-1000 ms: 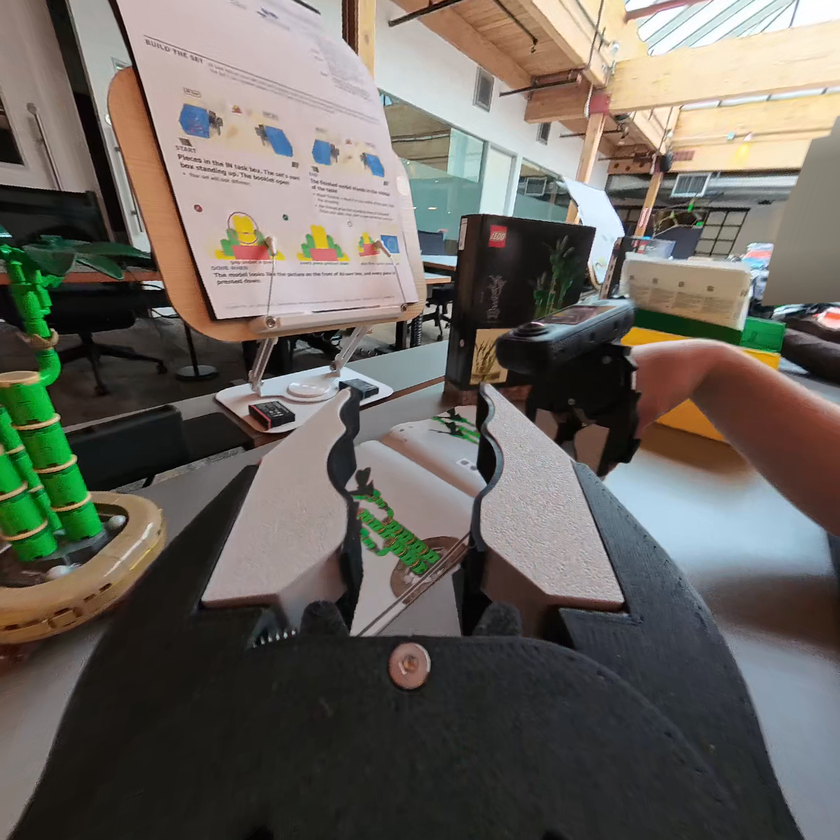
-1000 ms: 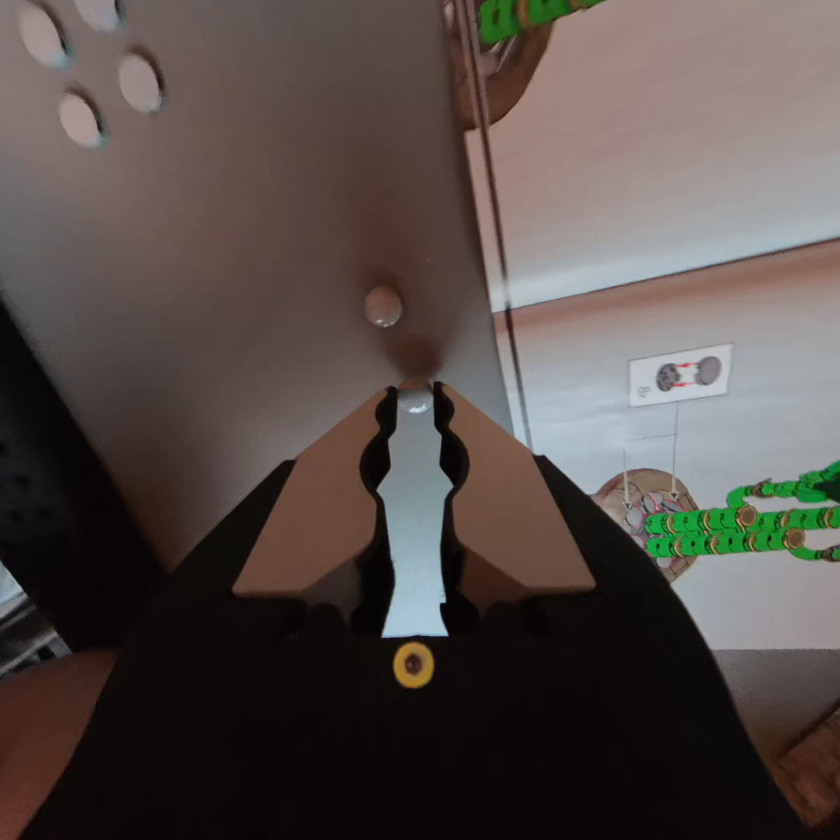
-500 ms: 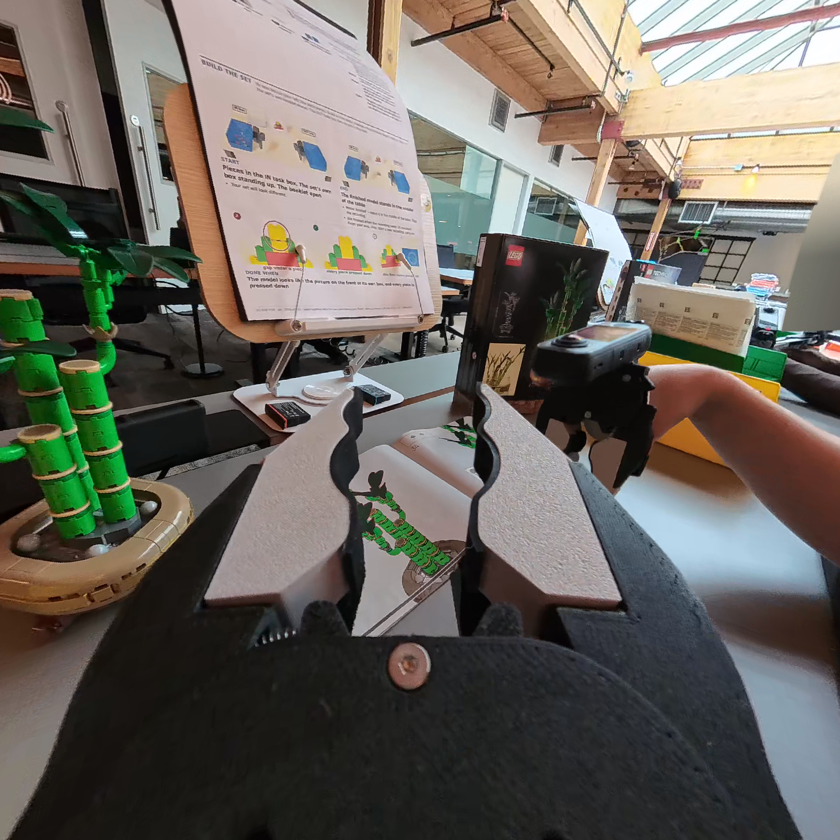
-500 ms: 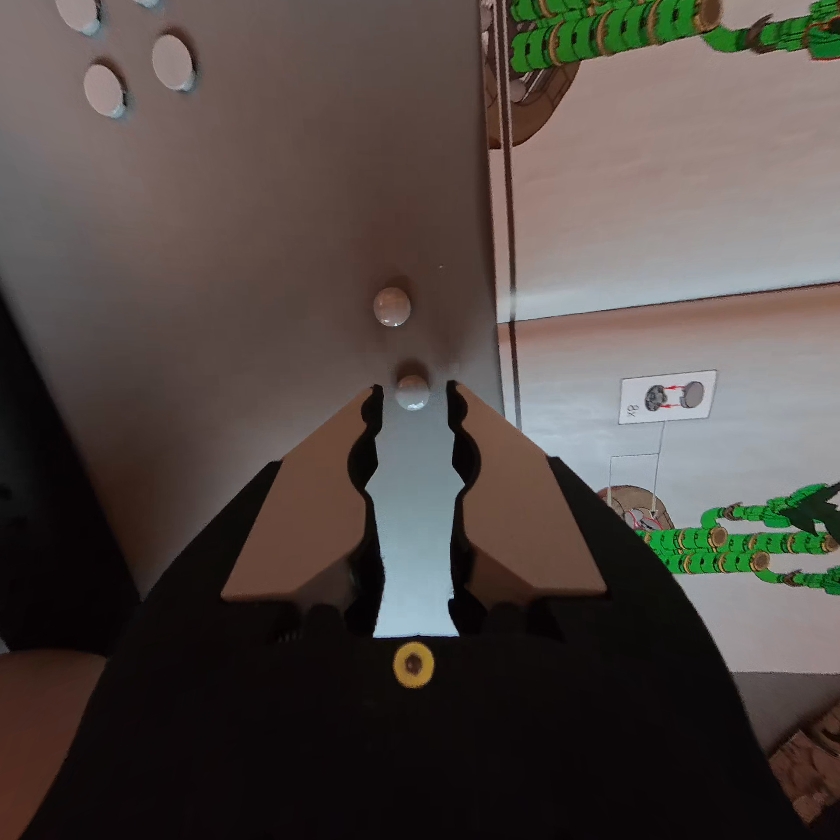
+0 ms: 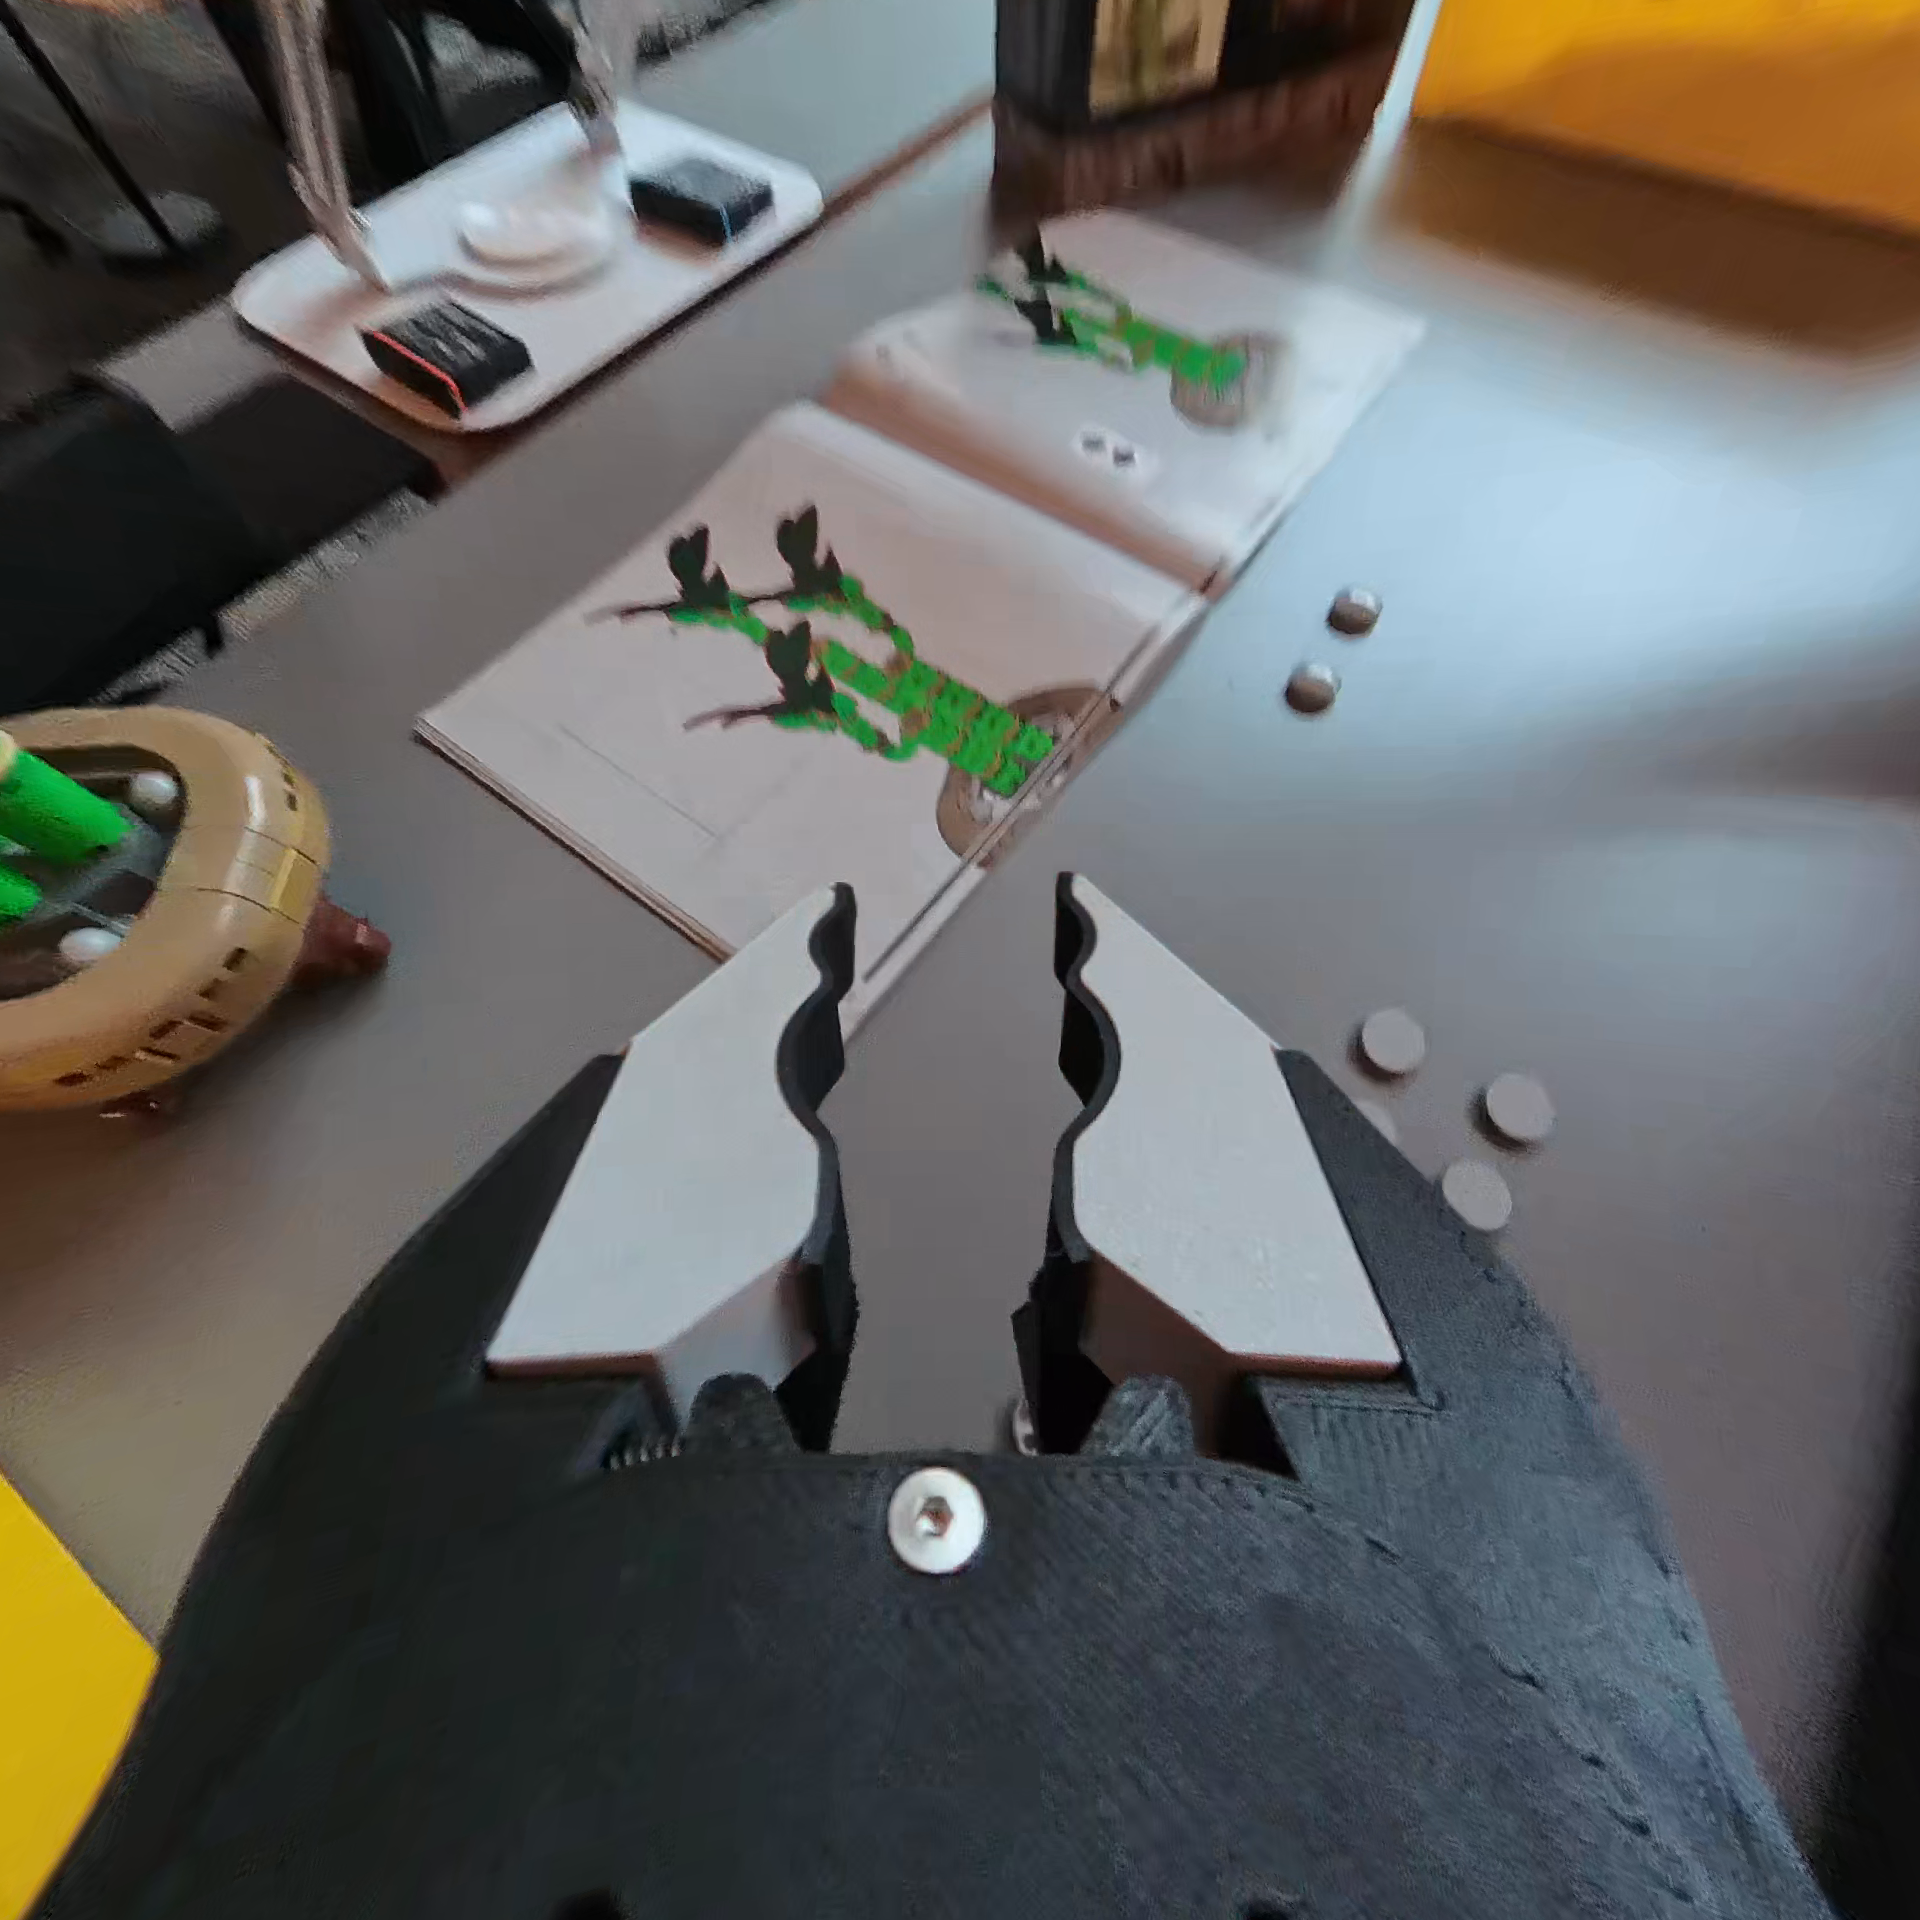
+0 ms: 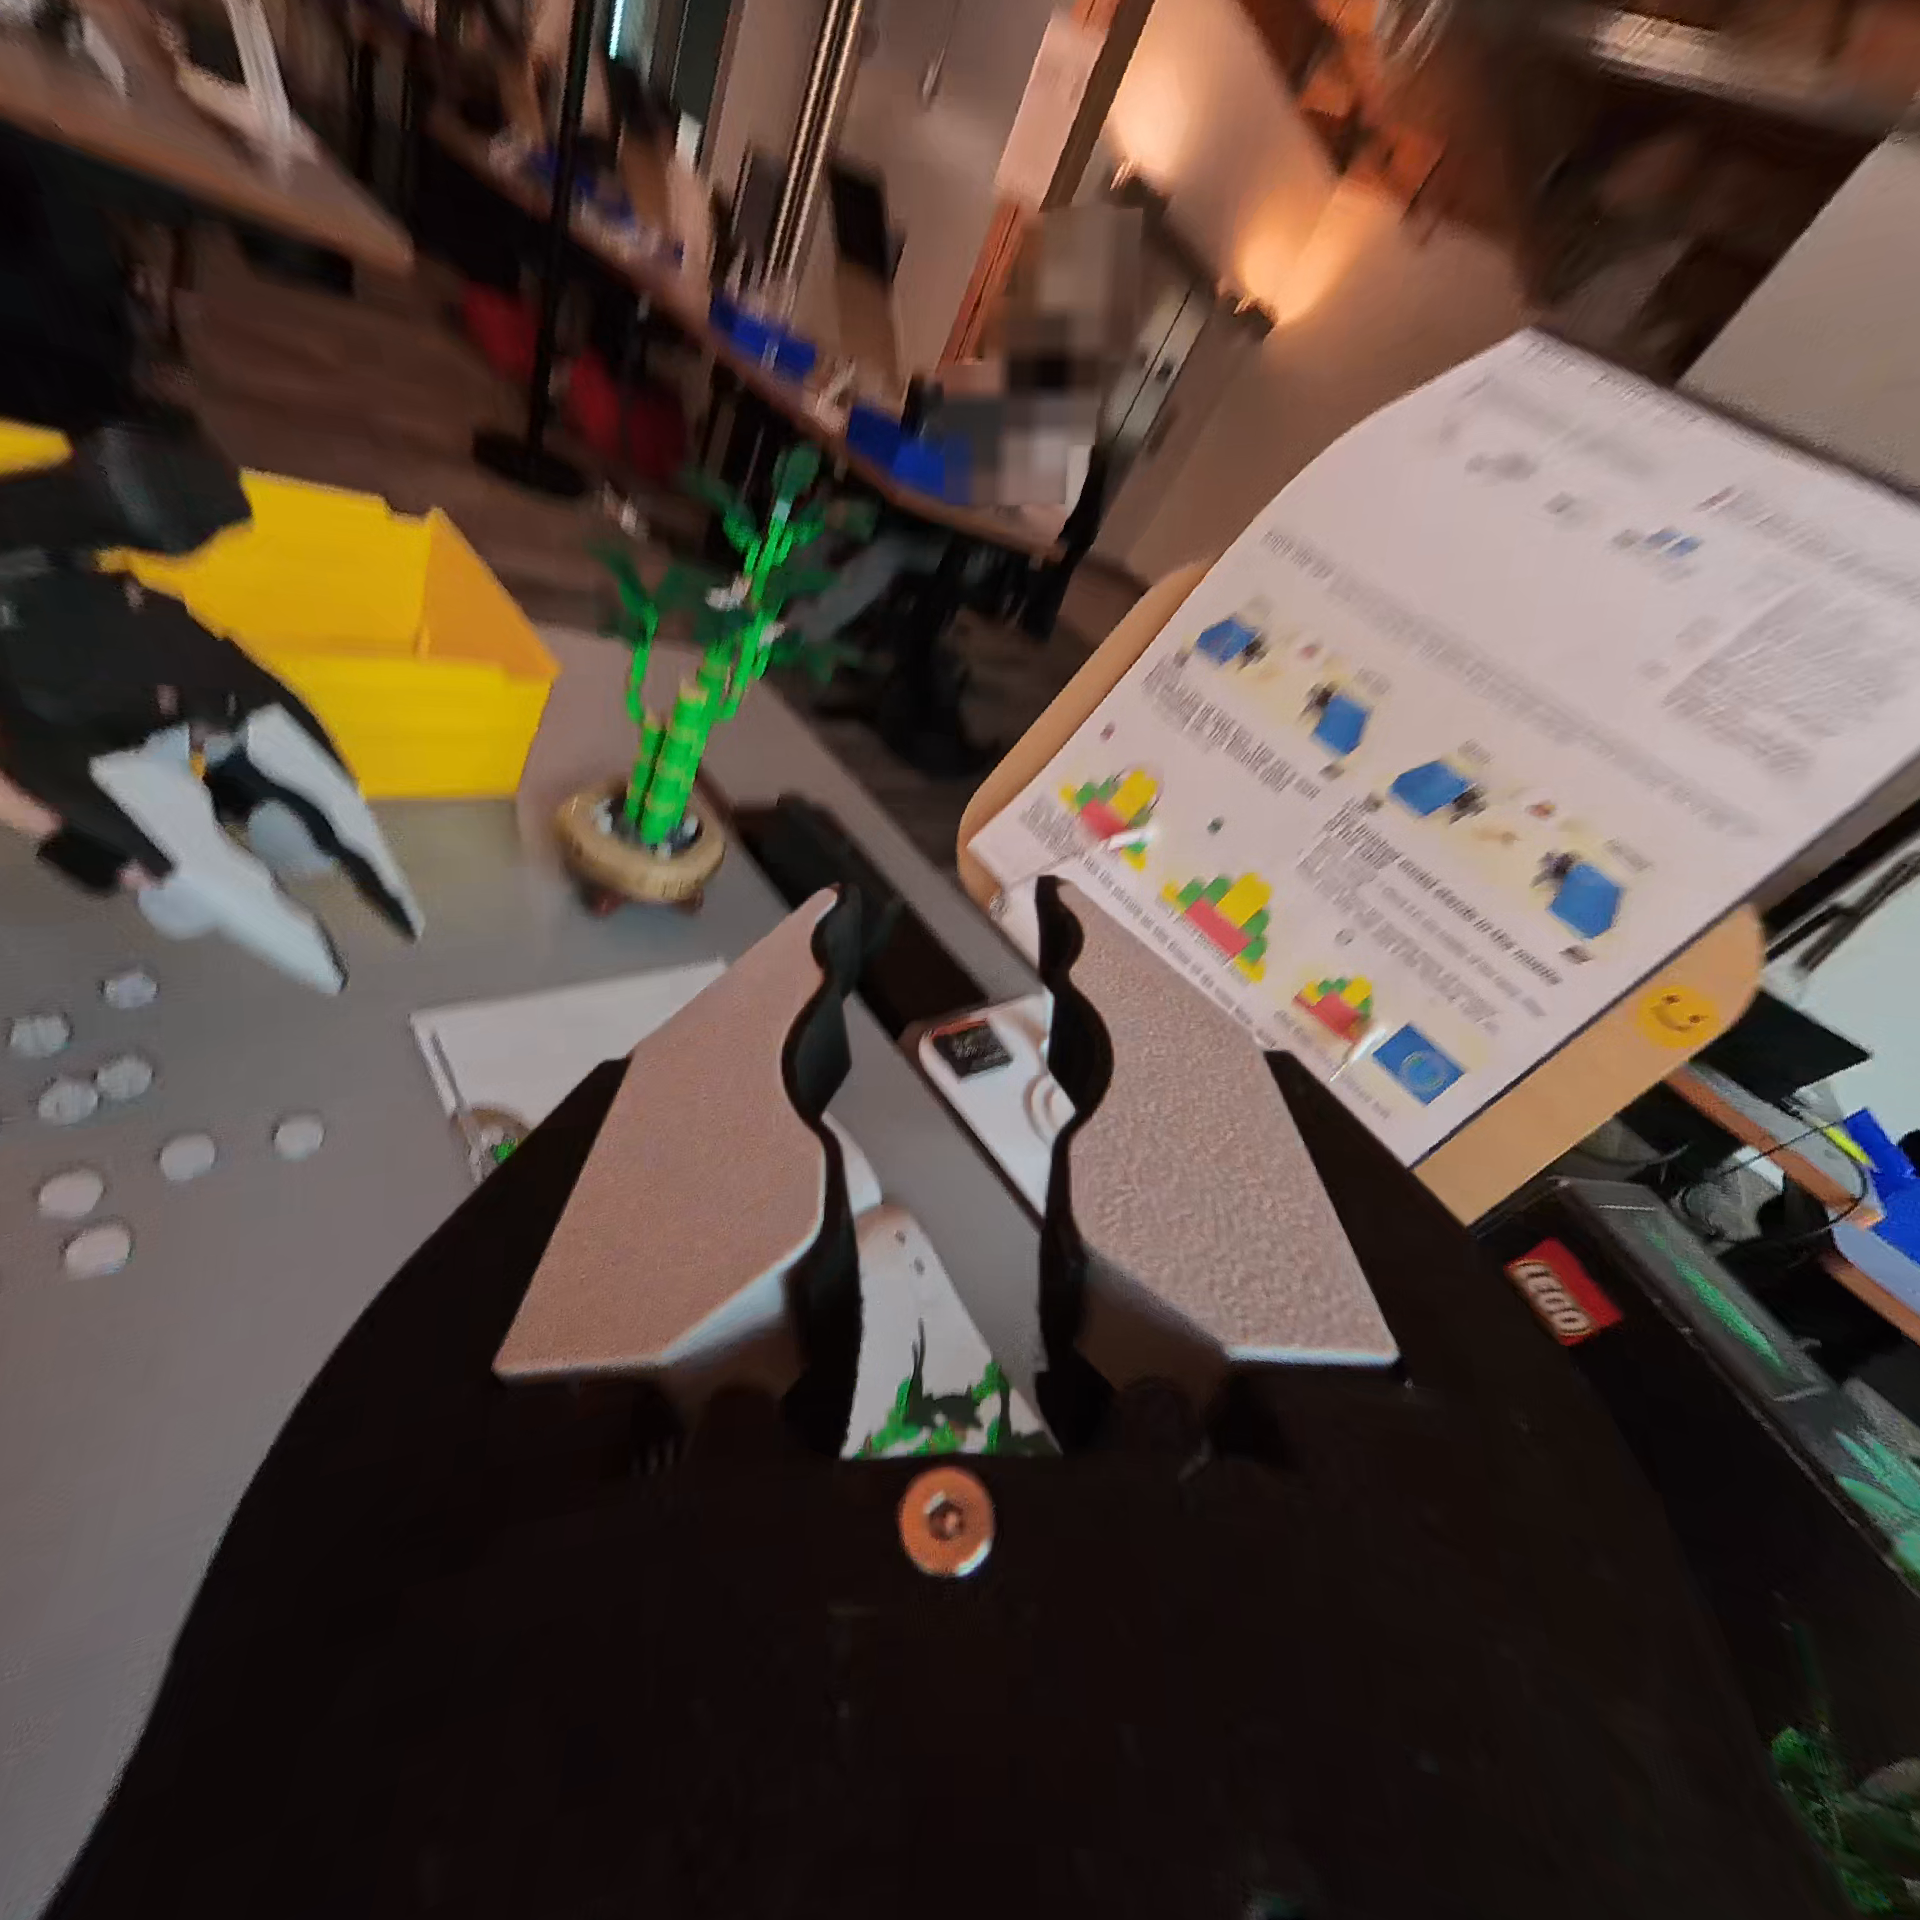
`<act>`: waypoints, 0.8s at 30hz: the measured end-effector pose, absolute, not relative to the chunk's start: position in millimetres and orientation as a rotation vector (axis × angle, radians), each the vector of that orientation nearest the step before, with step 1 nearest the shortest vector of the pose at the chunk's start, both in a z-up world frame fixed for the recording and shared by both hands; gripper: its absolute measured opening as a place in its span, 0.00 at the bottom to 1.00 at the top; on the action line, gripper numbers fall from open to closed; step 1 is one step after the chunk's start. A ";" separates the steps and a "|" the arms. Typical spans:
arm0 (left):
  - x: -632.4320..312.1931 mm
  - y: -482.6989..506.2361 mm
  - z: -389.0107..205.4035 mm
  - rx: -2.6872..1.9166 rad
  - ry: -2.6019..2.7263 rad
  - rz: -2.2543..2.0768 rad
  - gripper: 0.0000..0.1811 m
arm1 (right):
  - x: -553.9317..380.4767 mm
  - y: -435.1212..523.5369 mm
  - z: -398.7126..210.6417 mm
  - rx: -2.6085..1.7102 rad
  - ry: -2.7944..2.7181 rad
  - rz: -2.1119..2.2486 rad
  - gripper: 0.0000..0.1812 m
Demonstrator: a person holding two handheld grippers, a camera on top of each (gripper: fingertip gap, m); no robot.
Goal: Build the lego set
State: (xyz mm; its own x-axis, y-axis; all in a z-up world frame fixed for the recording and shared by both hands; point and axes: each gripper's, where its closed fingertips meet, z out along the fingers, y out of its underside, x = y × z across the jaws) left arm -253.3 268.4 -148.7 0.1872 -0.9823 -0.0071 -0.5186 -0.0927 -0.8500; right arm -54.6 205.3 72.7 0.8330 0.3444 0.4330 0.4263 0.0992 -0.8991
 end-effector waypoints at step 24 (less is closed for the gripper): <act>-245.7 232.2 -201.3 -1.735 1.777 -0.700 0.19 | -26.1 183.7 125.0 -1.240 -0.390 0.153 0.23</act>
State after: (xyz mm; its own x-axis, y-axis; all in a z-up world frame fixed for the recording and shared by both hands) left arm -245.7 232.2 -201.3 -0.0118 -0.9995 -0.0293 -0.7109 0.0289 -0.7027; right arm -26.1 183.7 125.0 0.9242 0.3217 0.2058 0.0964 0.3248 -0.9409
